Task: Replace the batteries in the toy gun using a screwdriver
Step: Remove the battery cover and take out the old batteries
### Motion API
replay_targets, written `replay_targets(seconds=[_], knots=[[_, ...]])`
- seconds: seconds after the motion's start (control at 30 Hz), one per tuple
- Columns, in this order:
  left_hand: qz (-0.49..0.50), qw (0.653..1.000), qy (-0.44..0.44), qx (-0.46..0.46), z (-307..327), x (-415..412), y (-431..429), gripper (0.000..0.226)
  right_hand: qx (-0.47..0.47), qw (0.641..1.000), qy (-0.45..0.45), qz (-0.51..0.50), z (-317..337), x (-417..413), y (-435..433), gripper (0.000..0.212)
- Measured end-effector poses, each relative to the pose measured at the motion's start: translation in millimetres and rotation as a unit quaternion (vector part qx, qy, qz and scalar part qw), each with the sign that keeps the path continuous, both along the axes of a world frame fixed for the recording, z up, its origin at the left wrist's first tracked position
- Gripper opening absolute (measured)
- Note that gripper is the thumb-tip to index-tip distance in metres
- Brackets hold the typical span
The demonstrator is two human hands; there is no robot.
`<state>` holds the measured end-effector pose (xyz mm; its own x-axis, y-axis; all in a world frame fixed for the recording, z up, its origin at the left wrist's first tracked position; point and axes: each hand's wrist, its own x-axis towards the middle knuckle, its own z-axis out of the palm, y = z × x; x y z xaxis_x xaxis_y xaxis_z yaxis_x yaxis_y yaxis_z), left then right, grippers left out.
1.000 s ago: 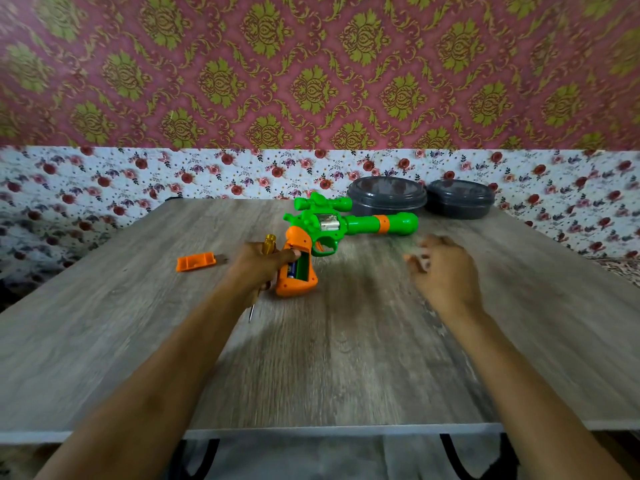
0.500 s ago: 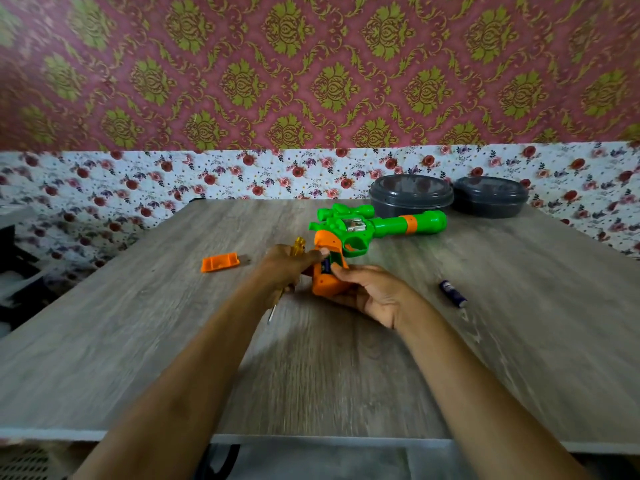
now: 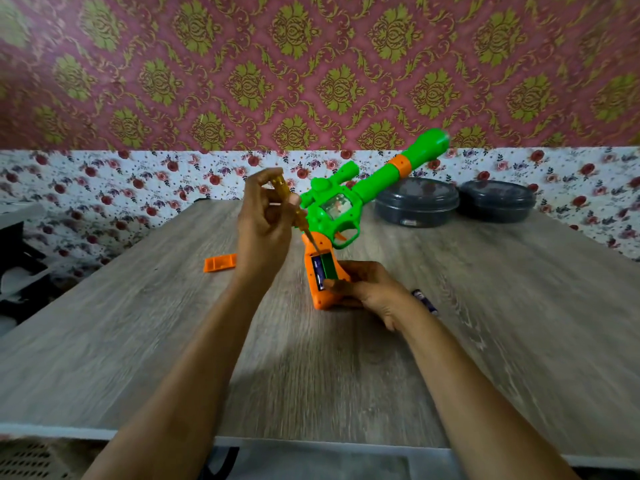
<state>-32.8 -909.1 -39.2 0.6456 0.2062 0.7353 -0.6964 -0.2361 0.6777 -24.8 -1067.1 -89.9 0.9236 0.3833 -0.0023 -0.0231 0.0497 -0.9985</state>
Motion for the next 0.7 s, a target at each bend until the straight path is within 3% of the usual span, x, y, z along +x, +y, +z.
replay_targets(seconds=[0.1, 0.23, 0.37, 0.53, 0.7], knots=[[0.019, 0.996, -0.063, 0.053, 2.2, -9.9, -1.0, 0.036, -0.011, 1.0, -0.02, 0.015, -1.0, 1.2, -2.7, 0.034], [0.048, 0.986, -0.098, 0.129, -10.7, -25.2, 6.0, 0.03, -0.006, 0.998, -0.041, 0.037, -3.3, 3.8, -5.3, 0.027], [0.065, 0.99, -0.085, 0.094, -21.8, -30.9, 7.3, 0.031, -0.022, 0.998, -0.052, 0.018, -5.9, 4.2, -6.3, 0.032], [0.087, 0.987, -0.071, 0.111, -21.1, -33.3, 4.2, 0.037, -0.021, 0.999, -0.049, 0.009, -5.1, 5.2, -7.5, 0.017], [0.07, 0.99, -0.069, 0.097, -17.1, -37.0, 4.9, 0.042, 0.005, 0.999, -0.045, 0.01, -6.2, 7.8, -8.8, 0.015]])
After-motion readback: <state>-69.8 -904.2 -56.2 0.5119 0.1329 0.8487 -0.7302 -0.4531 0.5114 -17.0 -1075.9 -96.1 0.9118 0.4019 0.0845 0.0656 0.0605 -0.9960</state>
